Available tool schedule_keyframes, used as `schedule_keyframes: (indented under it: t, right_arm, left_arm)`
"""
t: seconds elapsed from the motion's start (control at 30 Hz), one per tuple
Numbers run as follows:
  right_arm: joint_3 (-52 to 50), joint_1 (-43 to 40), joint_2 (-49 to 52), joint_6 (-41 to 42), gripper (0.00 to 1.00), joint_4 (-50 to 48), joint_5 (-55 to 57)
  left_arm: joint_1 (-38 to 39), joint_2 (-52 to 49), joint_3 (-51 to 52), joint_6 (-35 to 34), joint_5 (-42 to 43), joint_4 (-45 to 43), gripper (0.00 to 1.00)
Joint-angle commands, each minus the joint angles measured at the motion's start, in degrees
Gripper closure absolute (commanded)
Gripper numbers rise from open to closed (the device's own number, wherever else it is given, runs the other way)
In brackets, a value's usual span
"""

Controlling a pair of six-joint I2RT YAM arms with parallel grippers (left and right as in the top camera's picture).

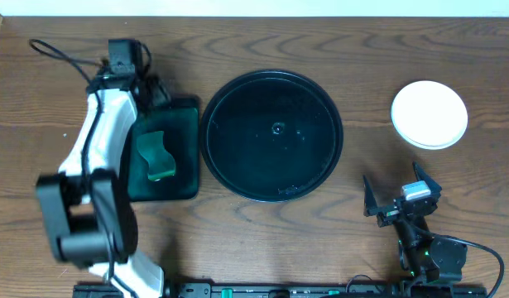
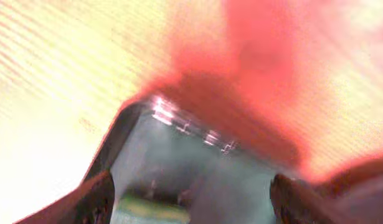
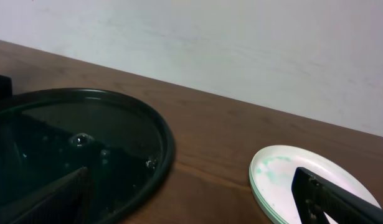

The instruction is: Clean dirty plates on tray and stack at the side

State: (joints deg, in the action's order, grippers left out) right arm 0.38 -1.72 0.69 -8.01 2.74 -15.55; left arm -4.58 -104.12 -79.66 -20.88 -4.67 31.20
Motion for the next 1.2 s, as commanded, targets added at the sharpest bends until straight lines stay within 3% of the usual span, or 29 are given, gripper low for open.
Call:
schedule_keyframes:
  t: [0.0, 0.3, 0.8, 1.17]
  right_arm:
    - [-0.1, -0.2, -0.4, -0.6, 0.01, 0.3, 0.5]
    - [-0.1, -0.2, -0.3, -0.6, 0.01, 0.3, 0.5]
    - [-0.1, -0.2, -0.3, -0.6, 0.01, 0.3, 0.5]
    - [-0.1, -0.2, -0.4, -0.6, 0.01, 0.3, 0.5]
  left_arm:
    - [0.7, 7.2, -0.3, 2.0, -0.9, -3.9, 0.20]
    - [1.2, 23.8, -0.3, 5.4, -0.9, -7.3, 0.20]
    - [1.2, 51.1, 0.0, 6.3, -0.9, 2.0, 0.20]
    - [1.0, 70.0, 9.4, 6.3, -1.0, 1.7, 0.20]
